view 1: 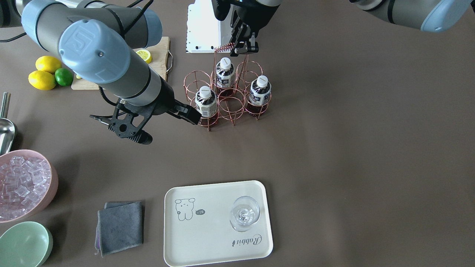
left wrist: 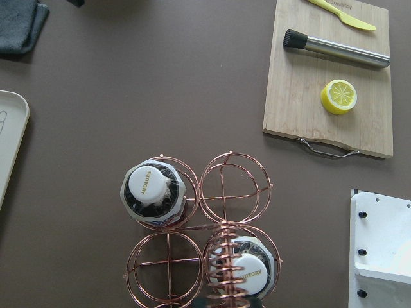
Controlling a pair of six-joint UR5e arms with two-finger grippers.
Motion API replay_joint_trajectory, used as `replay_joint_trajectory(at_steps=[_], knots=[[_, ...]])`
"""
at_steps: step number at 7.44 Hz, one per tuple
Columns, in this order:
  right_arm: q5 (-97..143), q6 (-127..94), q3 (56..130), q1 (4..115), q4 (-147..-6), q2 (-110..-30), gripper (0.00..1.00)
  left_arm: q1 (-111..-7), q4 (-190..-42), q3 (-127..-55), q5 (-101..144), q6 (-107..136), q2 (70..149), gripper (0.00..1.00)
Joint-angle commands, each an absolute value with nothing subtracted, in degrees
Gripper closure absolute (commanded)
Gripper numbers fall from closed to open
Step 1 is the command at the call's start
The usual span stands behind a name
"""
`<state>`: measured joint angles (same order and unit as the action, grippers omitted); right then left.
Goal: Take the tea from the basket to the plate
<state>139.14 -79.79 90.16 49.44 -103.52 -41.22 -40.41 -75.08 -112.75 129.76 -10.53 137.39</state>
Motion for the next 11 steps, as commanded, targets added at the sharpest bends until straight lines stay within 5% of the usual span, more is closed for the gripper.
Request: replay_joint_trajectory(at_steps=[1, 4, 7, 8, 11], knots=[[139.66, -83.04, 90.35, 43.09, -104.06, -39.2, 0.05, -40.52, -75.15, -112.94, 129.73, -10.55, 137.37, 1.0], [139.48, -82.88, 90.26, 42.01, -104.59, -39.81, 0.16, -40.6, -75.15, -112.85, 129.73, -10.55, 137.37, 1.0], [140.09, -82.88, 90.35, 43.15, -105.11, -39.64, 0.85, -40.52, -75.15, -112.85, 129.73, -10.63, 136.58, 1.0], [140.18, -82.79, 90.44, 43.15, -105.73, -39.46, 1.0, -40.52, -75.15, -113.03, 129.81, -10.63, 136.58, 1.0], [141.41, -82.44, 92.27, 45.16, -109.04, -38.59, 1.0, -40.52, -75.15, -113.29, 129.81, -10.63, 136.58, 1.0]])
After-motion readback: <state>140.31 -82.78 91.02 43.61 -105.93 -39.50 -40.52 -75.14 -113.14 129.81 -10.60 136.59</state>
